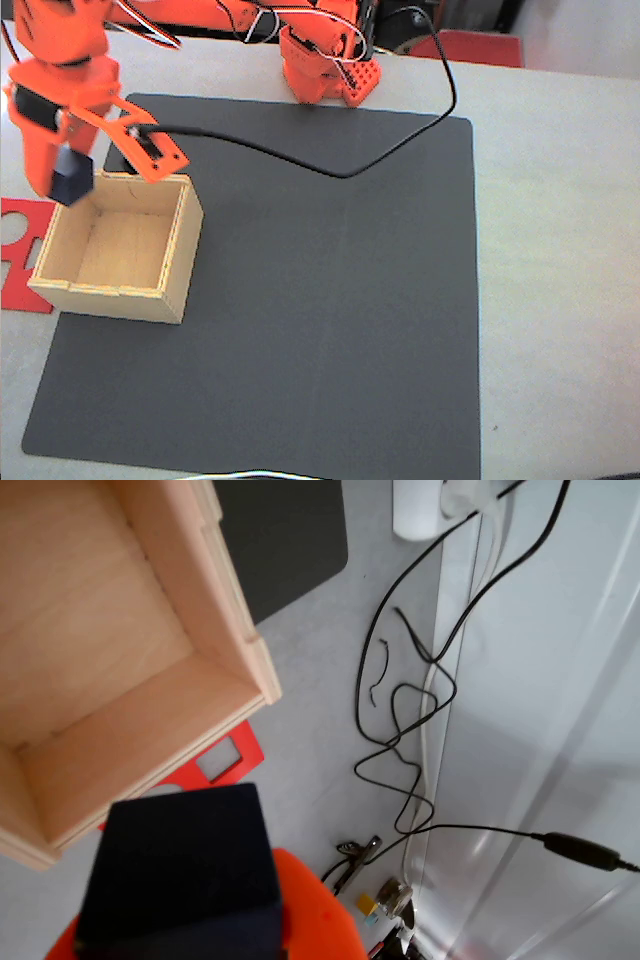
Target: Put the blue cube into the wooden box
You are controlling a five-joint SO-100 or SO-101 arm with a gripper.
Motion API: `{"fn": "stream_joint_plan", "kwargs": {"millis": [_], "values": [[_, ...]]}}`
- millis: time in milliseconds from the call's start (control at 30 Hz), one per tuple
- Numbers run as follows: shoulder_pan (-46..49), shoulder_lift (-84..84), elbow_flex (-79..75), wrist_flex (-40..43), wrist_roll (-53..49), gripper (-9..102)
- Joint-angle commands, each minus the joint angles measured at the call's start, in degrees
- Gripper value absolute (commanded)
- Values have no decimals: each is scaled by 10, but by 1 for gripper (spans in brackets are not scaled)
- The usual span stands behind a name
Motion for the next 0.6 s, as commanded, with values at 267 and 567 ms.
{"fn": "stream_joint_plan", "kwargs": {"millis": [267,567], "values": [[-1,-63,-4,0,10,0],[-31,-132,-6,-6,23,0]]}}
